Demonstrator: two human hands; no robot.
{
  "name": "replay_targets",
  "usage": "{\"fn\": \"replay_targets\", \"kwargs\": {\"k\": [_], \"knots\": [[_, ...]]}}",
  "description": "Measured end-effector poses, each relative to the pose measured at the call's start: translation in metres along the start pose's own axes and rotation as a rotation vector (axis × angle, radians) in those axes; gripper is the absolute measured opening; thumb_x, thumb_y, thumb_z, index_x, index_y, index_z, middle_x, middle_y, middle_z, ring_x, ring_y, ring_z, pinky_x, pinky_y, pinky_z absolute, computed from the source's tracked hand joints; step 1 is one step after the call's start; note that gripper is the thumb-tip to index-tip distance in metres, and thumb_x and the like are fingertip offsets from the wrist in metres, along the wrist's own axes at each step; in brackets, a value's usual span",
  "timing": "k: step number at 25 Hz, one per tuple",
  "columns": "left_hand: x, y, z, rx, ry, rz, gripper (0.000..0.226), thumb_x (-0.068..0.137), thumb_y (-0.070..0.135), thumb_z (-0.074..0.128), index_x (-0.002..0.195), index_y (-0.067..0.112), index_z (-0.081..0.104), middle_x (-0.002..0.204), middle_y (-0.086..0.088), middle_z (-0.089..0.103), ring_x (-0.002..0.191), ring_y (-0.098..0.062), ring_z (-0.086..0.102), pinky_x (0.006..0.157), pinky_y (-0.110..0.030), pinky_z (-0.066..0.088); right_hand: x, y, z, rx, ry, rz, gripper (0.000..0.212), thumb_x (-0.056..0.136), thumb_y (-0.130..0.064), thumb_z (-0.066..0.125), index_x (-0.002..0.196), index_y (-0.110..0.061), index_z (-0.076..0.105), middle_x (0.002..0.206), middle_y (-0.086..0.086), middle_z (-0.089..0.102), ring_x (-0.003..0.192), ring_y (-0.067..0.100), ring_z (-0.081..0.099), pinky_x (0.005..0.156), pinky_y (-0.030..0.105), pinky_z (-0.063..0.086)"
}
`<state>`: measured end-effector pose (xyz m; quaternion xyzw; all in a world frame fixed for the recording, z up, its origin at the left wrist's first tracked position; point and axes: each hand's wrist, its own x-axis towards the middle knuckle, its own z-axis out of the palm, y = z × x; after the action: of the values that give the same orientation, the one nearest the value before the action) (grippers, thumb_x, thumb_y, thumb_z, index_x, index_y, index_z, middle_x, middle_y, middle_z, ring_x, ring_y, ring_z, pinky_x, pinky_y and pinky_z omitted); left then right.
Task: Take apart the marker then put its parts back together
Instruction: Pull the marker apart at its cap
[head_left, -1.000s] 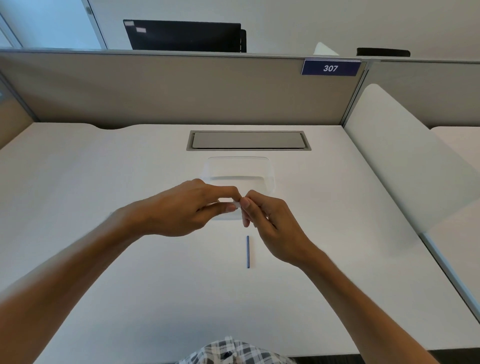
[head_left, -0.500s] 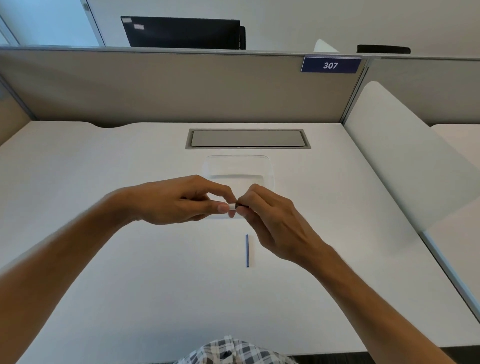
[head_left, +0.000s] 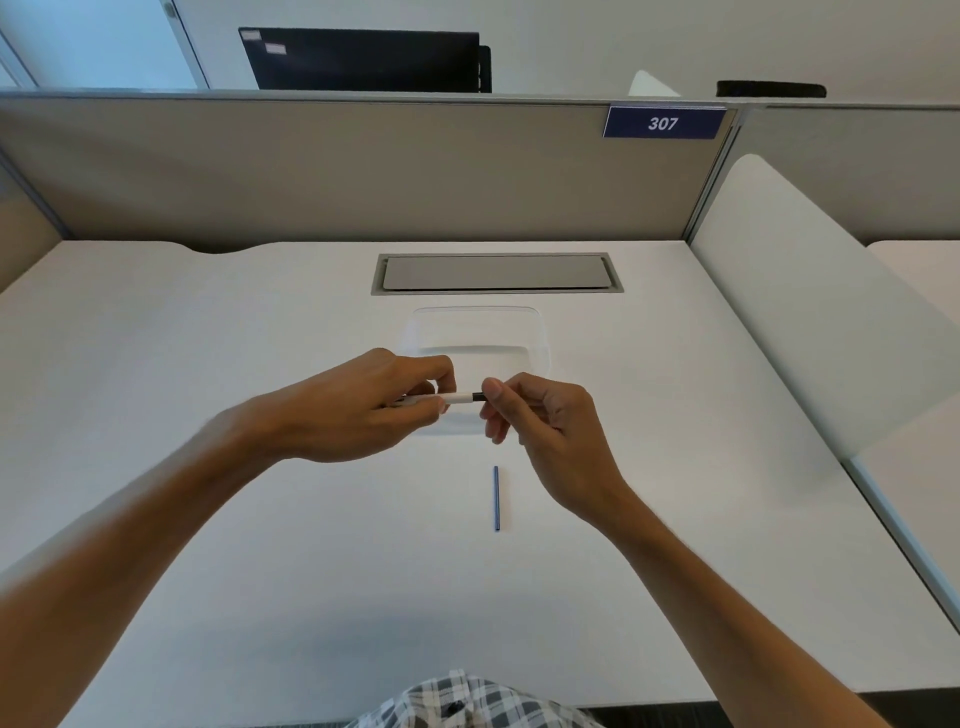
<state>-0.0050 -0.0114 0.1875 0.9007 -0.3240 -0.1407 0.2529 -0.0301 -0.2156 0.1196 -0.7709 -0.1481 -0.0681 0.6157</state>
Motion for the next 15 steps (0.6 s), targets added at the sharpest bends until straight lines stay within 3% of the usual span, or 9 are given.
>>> {"fn": "replay_targets", "kwargs": {"k": [4,8,13,15], "knots": [[-0.003,-0.003,0.001,0.103,0.095,0.017,0.012,0.099,0.025,0.043,0.101,0.028,0.054,0.058,0.01,0.048,0.053,-0.014,0.044,0.053,-0.026,0.035,0.001,0.0,-0.004,0.113,-0.024,0.049,0.018,0.096,-0.02,0.063,0.084,-0.011,0.073,0.069,-0.001,0.071,0.061,0.008,0.063,0.058,0.01,0.042],[-0.006,-0.006,0.003,0.183,0.2,-0.002,0.028,0.097,0.046,0.041,0.117,0.04,0.059,0.074,0.021,0.06,0.068,-0.002,0.057,0.06,-0.027,0.044,0.001,0.001,-0.011,0.105,-0.02,0.074,0.007,0.093,-0.017,0.067,0.089,-0.016,0.073,0.075,-0.004,0.074,0.064,0.006,0.064,0.06,0.009,0.043],[-0.009,-0.012,0.006,0.177,0.278,-0.013,0.027,0.092,0.053,0.044,0.101,0.037,0.063,0.064,0.025,0.057,0.061,-0.014,0.052,0.05,-0.026,0.032,0.0,0.002,-0.015,0.091,-0.027,0.107,0.01,0.088,-0.015,0.074,0.096,-0.02,0.074,0.088,-0.004,0.077,0.074,0.009,0.07,0.069,0.025,0.056],[-0.01,-0.012,0.007,0.187,0.319,-0.019,0.019,0.092,0.048,0.05,0.095,0.035,0.064,0.055,0.018,0.054,0.062,-0.011,0.052,0.049,-0.024,0.03,0.0,0.003,-0.012,0.088,-0.035,0.126,0.012,0.09,-0.021,0.072,0.101,-0.02,0.072,0.09,-0.002,0.077,0.074,0.01,0.07,0.064,0.018,0.051]]}}
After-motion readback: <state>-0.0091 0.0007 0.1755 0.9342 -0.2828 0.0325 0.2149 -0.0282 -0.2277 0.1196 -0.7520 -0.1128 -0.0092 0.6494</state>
